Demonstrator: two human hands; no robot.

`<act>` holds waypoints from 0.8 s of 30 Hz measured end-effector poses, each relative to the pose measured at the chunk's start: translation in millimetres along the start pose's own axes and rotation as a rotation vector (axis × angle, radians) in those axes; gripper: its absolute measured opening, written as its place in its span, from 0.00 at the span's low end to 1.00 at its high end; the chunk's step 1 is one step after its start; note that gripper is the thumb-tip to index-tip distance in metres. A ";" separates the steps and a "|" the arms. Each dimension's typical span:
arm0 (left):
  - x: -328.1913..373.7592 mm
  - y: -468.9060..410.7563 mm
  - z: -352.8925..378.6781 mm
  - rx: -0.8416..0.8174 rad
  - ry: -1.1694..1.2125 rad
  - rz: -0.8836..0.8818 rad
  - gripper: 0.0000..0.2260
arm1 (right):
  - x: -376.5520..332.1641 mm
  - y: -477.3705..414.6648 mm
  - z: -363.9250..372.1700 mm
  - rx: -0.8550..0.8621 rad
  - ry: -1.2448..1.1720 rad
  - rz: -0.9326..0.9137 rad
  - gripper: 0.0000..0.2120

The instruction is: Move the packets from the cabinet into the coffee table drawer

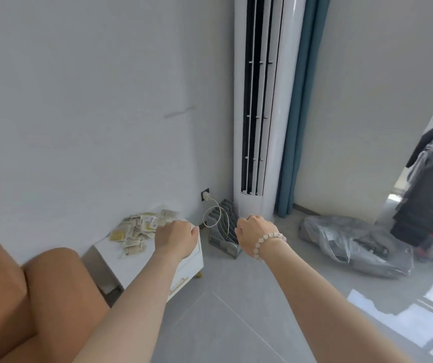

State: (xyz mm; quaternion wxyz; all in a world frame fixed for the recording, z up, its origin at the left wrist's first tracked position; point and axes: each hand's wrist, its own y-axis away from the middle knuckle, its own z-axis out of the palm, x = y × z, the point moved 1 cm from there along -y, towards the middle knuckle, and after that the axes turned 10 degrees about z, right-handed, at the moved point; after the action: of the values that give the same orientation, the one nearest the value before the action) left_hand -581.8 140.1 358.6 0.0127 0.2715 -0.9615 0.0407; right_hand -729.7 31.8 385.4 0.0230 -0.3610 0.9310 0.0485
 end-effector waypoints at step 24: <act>-116.0 -215.4 34.9 -0.010 -0.007 -0.314 0.18 | -76.8 -304.6 3.6 0.001 0.109 -0.326 0.17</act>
State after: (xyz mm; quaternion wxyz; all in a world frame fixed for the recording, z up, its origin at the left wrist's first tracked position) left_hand -370.4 14.7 333.8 0.0171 0.4185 -0.9075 0.0324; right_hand -467.5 -140.1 365.4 -0.0197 -0.5093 0.8600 0.0238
